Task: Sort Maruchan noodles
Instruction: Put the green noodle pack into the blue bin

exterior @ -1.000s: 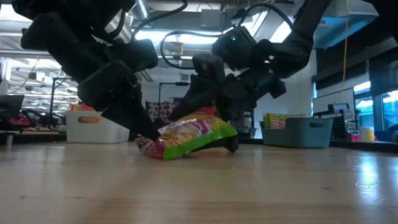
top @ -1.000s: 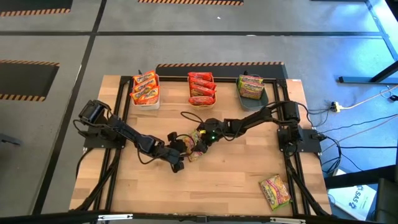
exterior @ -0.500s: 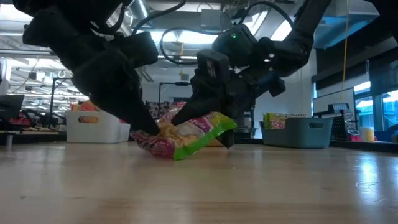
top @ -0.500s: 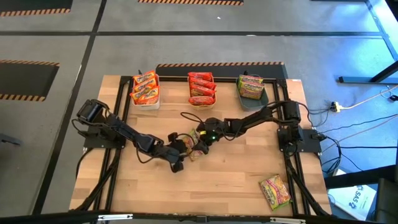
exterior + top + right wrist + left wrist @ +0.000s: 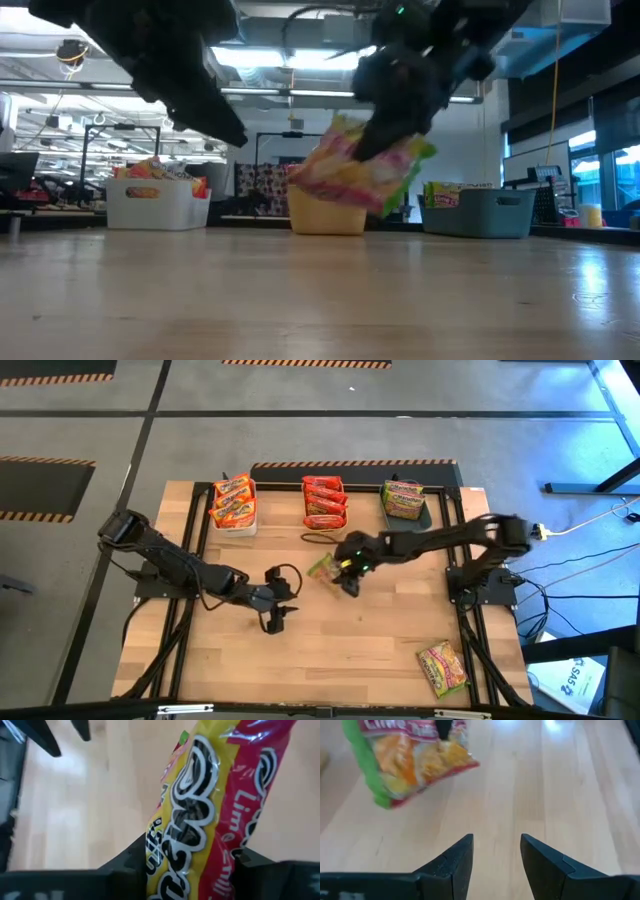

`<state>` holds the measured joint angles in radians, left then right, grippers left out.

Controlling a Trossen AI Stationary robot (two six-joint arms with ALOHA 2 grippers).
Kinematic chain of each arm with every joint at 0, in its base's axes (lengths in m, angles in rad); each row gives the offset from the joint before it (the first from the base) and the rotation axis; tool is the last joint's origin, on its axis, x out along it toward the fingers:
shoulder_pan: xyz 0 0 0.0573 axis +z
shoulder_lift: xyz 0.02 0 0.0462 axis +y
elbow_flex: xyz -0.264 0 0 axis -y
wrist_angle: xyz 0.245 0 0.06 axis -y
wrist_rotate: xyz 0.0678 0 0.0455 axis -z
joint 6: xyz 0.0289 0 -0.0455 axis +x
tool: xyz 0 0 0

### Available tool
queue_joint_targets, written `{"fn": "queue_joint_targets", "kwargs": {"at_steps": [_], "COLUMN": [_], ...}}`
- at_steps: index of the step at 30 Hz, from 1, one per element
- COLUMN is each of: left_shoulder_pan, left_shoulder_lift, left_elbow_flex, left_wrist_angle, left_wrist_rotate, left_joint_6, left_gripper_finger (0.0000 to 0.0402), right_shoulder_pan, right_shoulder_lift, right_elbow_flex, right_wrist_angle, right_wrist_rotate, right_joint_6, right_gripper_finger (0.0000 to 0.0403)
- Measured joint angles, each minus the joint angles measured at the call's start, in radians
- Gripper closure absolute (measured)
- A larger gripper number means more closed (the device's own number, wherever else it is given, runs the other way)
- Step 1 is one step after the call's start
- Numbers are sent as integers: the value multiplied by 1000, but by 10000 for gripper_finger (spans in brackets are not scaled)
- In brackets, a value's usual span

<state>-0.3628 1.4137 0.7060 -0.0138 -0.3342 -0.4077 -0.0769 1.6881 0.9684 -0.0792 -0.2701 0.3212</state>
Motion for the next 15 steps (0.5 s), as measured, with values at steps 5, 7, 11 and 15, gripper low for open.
{"fn": "queue_joint_targets", "kwargs": {"at_steps": [5, 7, 11, 15], "left_shoulder_pan": [1, 5, 12, 24], "left_shoulder_lift": [7, 9, 9, 9], "left_elbow_flex": [1, 0, 0, 0], "left_wrist_angle": [7, 1, 6, 6], "left_wrist_rotate": [-48, -55, -68, -67], "left_joint_6": [2, 2, 2, 18], "left_gripper_finger": [243, 243, 243, 243], "right_shoulder_pan": [-55, -91, -186, -287], "right_shoulder_lift": [-187, -259, -392, -487], "right_elbow_flex": [0, 0, 0, 0], "right_wrist_angle": [-286, -386, -559, -679], "right_wrist_rotate": [87, 126, 181, 324], "right_joint_6": [-156, -208, -309, -435], "right_gripper_finger": [268, 268, 269, 269]}}
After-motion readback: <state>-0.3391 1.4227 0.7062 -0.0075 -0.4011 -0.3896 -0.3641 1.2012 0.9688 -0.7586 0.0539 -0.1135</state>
